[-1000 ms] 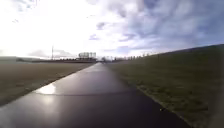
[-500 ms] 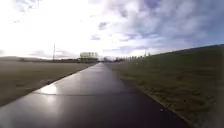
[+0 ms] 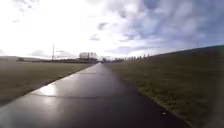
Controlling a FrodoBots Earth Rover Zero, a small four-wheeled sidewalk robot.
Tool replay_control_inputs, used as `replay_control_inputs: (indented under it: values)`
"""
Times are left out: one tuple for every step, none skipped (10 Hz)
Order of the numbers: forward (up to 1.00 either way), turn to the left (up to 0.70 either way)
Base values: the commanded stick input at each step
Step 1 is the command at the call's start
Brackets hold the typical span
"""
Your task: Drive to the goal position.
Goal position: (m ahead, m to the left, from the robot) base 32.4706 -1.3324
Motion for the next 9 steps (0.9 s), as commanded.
replay_control_inputs:
  values:
    - [1.0,0.0]
    - [1.0,0.0]
    - [1.0,0.0]
    - [1.0,0.0]
    - [1.0,0.0]
    - [1.0,0.0]
    - [1.0,0.0]
    - [1.0,0.0]
    - [1.0,0.0]
